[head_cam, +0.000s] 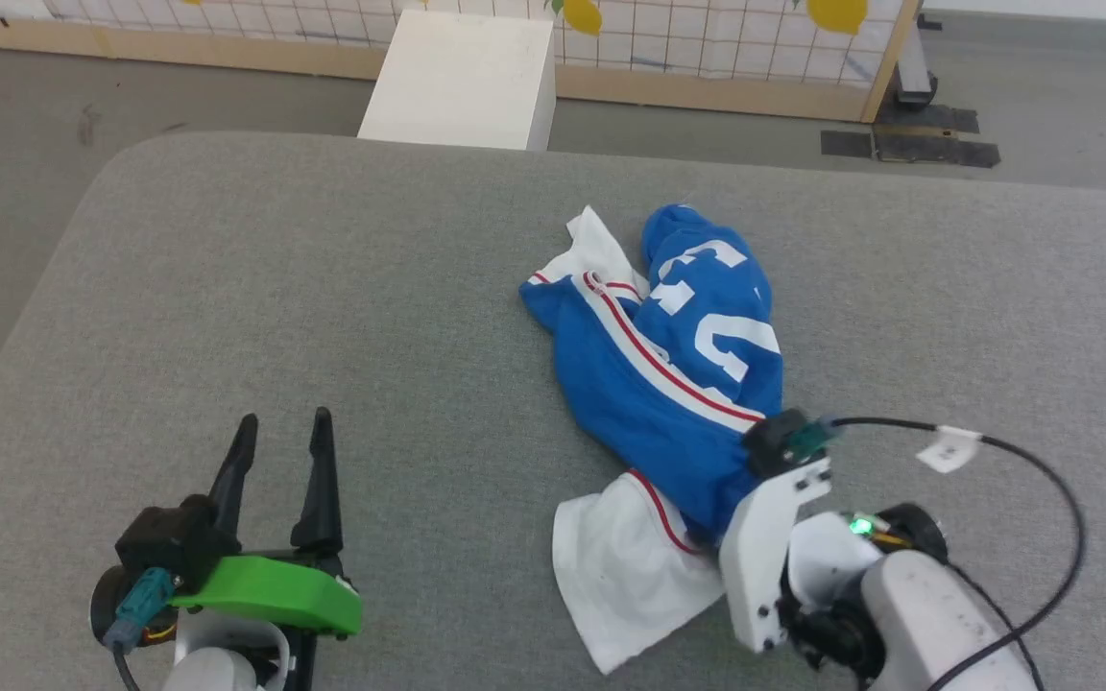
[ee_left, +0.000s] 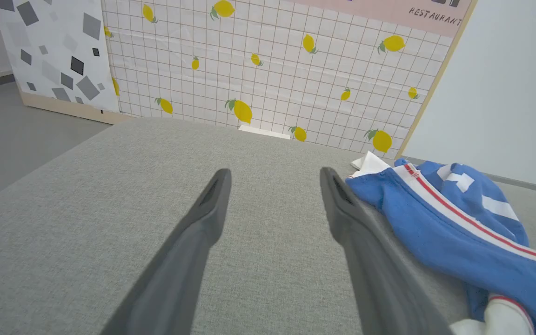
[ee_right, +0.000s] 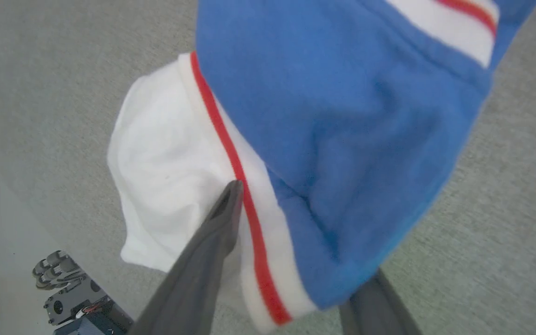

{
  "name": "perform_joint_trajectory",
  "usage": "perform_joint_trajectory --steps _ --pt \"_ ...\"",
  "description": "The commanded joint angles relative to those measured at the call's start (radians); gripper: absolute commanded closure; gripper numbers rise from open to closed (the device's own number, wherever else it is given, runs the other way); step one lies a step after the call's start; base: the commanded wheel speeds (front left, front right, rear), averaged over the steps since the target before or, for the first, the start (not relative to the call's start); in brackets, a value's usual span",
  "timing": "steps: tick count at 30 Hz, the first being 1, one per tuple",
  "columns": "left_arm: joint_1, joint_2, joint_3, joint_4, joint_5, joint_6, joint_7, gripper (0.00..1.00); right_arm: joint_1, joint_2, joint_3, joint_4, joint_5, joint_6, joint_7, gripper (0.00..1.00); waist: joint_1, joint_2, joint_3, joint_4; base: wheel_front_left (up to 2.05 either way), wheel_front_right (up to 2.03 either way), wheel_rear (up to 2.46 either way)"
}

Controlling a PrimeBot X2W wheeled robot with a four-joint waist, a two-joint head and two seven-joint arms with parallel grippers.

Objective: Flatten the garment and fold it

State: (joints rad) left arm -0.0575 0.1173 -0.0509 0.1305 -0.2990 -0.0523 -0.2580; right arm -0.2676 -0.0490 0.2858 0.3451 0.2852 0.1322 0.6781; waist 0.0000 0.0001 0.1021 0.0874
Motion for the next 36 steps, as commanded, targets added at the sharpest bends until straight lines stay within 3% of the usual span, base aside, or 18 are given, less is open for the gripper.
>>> perform_joint_trajectory --steps 1,5,10,13,16,24,25,26,32,36 --pt "-0.017 -0.010 0.013 0.003 0.011 -0.009 -0.004 0.00 -0.010 -0.001 -0.024 -0.015 0.001 -0.002 -0.029 1.00 0.0000 -0.0001 0.004 -0.001 0.00 0.00 0.00" --pt "-0.012 -0.022 0.037 0.008 0.023 -0.023 -0.004 0.00 -0.023 -0.020 -0.146 -0.067 -0.054 -0.002 -0.065 1.00 0.0000 -0.0001 -0.002 -0.019 0.00 0.00 0.00" --pt "-0.021 -0.037 0.043 0.019 0.032 -0.040 -0.004 0.00 -0.040 -0.133 -0.385 -0.145 -0.173 -0.002 -0.099 1.00 0.0000 -0.0001 -0.002 -0.028 0.00 0.00 0.00" --pt "-0.027 -0.042 0.045 0.031 0.035 -0.048 -0.004 0.00 -0.027 -0.183 -0.474 -0.166 -0.257 -0.002 -0.130 1.00 0.0000 -0.0001 0.002 -0.030 0.00 0.00 0.00" --pt "-0.028 -0.046 0.048 0.047 0.035 -0.054 -0.004 0.00 0.021 -0.186 -0.487 -0.162 -0.289 -0.002 -0.152 1.00 0.0000 -0.0001 0.003 -0.031 0.00 0.00 0.00" --pt "-0.001 -0.056 0.064 0.075 0.033 -0.060 -0.004 0.00 0.196 -0.081 -0.431 -0.093 -0.219 -0.002 -0.110 0.98 0.0000 -0.0001 -0.014 -0.052 0.00 0.00 0.00" --pt "0.001 -0.057 0.064 0.078 0.032 -0.060 -0.004 0.00 0.207 -0.074 -0.432 -0.091 -0.210 -0.002 -0.113 0.58 0.0000 -0.0001 -0.016 -0.055 0.00 0.00 0.00" --pt "0.002 -0.058 0.062 0.081 0.031 -0.060 -0.004 0.00 0.216 -0.065 -0.441 -0.092 -0.199 -0.002 -0.122 0.00 0.0000 -0.0001 -0.021 -0.059 0.00 0.00 0.00" --pt "-0.012 -0.064 0.033 0.109 -0.015 -0.064 0.003 0.00 0.236 -0.023 -0.564 -0.192 -0.126 -0.002 -0.224 0.00 0.0000 -0.0001 -0.043 -0.080 0.00 0.00 0.00" --pt "-0.079 -0.066 -0.042 0.099 -0.061 -0.064 0.087 0.00 0.245 -0.007 -0.661 -0.288 -0.101 -0.002 -0.257 0.00 0.0000 -0.0001 -0.044 -0.096 0.00 0.00 0.00"
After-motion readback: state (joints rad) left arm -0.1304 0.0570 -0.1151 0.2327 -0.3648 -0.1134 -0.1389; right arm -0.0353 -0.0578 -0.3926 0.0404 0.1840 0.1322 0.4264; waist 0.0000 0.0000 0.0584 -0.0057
